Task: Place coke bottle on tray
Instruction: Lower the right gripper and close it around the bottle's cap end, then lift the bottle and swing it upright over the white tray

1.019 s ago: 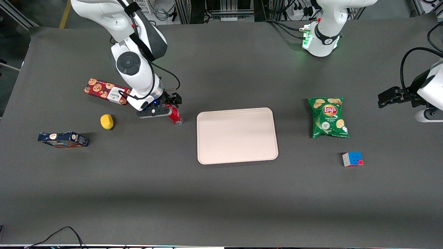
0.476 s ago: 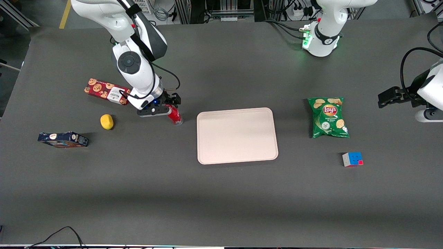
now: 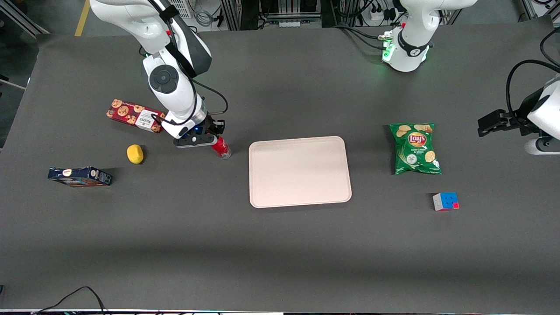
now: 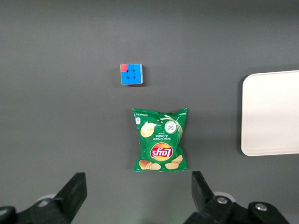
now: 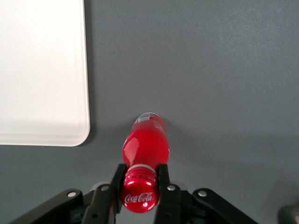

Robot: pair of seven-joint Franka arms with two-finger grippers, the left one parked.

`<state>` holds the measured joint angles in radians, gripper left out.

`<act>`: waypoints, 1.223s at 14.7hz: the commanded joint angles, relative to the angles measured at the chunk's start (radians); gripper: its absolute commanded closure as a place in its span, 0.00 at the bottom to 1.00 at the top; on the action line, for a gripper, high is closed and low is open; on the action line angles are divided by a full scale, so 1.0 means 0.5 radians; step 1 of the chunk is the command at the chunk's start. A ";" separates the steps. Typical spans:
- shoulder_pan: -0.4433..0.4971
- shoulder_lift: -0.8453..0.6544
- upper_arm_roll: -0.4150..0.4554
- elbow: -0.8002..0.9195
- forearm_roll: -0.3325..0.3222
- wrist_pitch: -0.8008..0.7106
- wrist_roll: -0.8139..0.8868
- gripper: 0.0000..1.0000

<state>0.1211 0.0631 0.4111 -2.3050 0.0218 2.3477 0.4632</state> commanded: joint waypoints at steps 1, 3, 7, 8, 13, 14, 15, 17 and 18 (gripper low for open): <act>-0.003 -0.025 0.028 0.005 -0.025 0.026 0.071 1.00; -0.003 -0.083 0.031 0.075 -0.025 -0.102 0.071 1.00; -0.012 -0.172 0.025 0.491 -0.025 -0.641 0.074 1.00; -0.012 -0.166 0.022 0.660 -0.025 -0.813 0.071 1.00; -0.006 -0.004 0.028 1.360 -0.022 -1.311 0.132 1.00; 0.015 0.066 0.031 1.485 -0.022 -1.360 0.196 1.00; 0.064 0.170 0.031 1.629 -0.025 -1.403 0.260 1.00; 0.144 0.407 0.031 1.900 -0.046 -1.449 0.380 1.00; 0.190 0.511 0.031 1.992 -0.104 -1.446 0.426 1.00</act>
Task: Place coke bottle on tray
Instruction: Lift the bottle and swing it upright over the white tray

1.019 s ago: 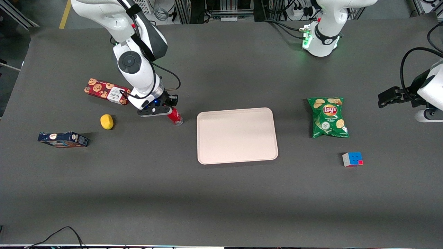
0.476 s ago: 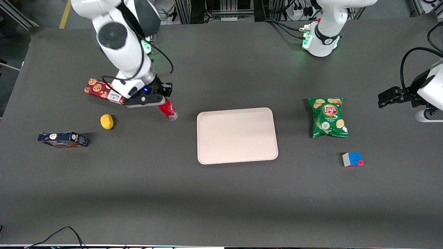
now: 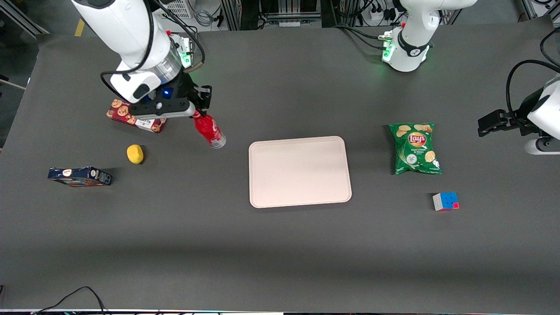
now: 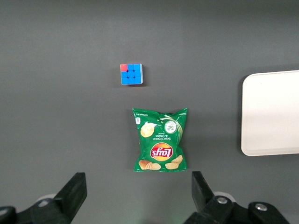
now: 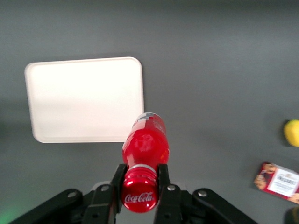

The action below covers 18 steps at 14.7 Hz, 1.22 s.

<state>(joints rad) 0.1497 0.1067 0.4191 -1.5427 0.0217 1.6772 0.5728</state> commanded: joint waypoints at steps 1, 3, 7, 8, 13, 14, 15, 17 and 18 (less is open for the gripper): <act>0.200 0.534 0.015 0.553 -0.196 -0.099 0.241 1.00; 0.286 0.761 0.015 0.707 -0.292 -0.069 0.366 1.00; 0.363 1.029 0.015 0.726 -0.384 0.158 0.474 1.00; 0.381 1.081 0.015 0.723 -0.442 0.195 0.523 1.00; 0.391 1.195 0.024 0.539 -0.550 0.397 0.612 1.00; 0.391 1.207 0.024 0.518 -0.550 0.422 0.612 1.00; 0.391 1.216 0.024 0.511 -0.550 0.431 0.612 1.00; 0.391 1.222 0.024 0.502 -0.553 0.441 0.615 1.00; 0.391 1.222 0.024 0.487 -0.556 0.453 0.637 1.00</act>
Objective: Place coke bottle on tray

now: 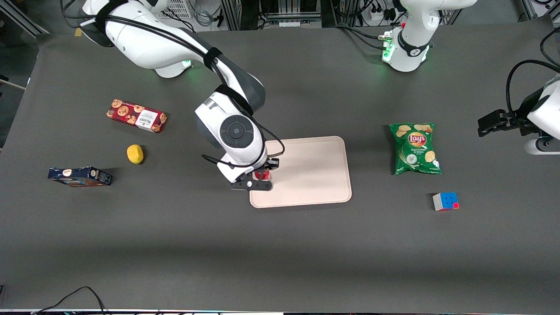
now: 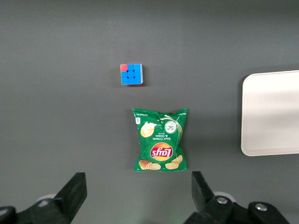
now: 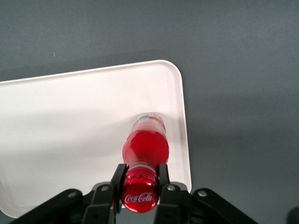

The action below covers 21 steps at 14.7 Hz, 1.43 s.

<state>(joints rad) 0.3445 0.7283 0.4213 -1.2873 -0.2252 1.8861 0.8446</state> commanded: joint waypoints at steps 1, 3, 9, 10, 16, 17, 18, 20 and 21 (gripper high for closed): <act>0.001 -0.021 0.020 -0.039 -0.062 0.047 0.099 1.00; -0.002 -0.021 0.016 -0.048 -0.065 0.075 0.105 0.01; -0.035 -0.149 0.029 -0.107 -0.090 0.130 0.161 0.00; -0.078 -0.238 0.032 -0.128 -0.080 0.115 0.146 0.00; -0.520 -0.970 0.008 -0.517 0.303 0.057 -0.412 0.00; -0.532 -1.099 -0.075 -0.624 0.337 0.054 -0.531 0.00; -0.533 -1.234 -0.176 -0.735 0.437 0.051 -0.660 0.00; -0.533 -1.483 -0.387 -0.977 0.606 0.047 -0.958 0.00; -0.533 -1.587 -0.480 -1.078 0.622 0.044 -1.074 0.00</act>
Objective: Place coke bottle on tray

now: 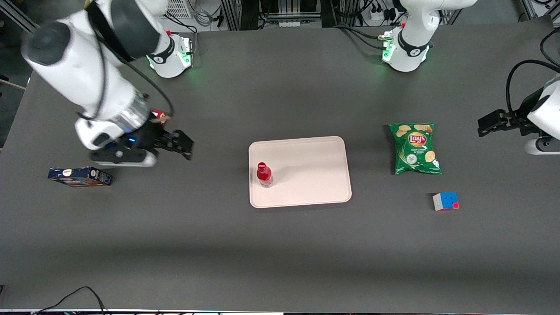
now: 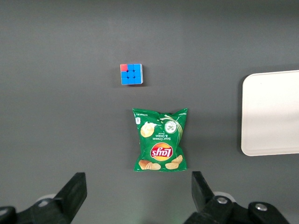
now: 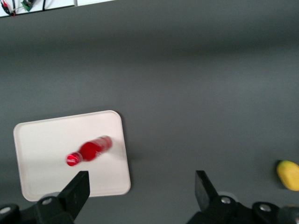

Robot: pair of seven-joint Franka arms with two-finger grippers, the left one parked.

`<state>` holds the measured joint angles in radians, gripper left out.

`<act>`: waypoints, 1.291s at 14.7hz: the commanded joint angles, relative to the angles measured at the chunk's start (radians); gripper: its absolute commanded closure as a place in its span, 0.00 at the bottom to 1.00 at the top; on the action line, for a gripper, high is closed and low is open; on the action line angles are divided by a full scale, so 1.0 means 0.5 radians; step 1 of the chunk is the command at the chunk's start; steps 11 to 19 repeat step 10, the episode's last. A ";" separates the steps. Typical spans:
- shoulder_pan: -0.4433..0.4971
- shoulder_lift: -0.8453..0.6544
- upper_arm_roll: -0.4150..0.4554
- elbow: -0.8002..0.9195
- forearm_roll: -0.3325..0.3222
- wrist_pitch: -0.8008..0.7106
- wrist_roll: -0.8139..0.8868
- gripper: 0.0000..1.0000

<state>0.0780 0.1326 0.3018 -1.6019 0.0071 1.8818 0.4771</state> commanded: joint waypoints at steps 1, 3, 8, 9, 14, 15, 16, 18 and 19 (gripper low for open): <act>0.000 -0.470 -0.314 -0.520 0.158 0.038 -0.432 0.00; 0.000 -0.544 -0.453 -0.560 0.158 -0.100 -0.555 0.00; -0.003 -0.587 -0.637 -0.518 0.127 -0.269 -0.807 0.00; -0.003 -0.581 -0.640 -0.484 0.127 -0.272 -0.801 0.00; -0.003 -0.578 -0.640 -0.472 0.121 -0.293 -0.801 0.00; -0.003 -0.578 -0.640 -0.472 0.121 -0.293 -0.801 0.00; -0.003 -0.578 -0.640 -0.472 0.121 -0.293 -0.801 0.00; -0.003 -0.578 -0.640 -0.472 0.121 -0.293 -0.801 0.00; -0.003 -0.578 -0.640 -0.472 0.121 -0.293 -0.801 0.00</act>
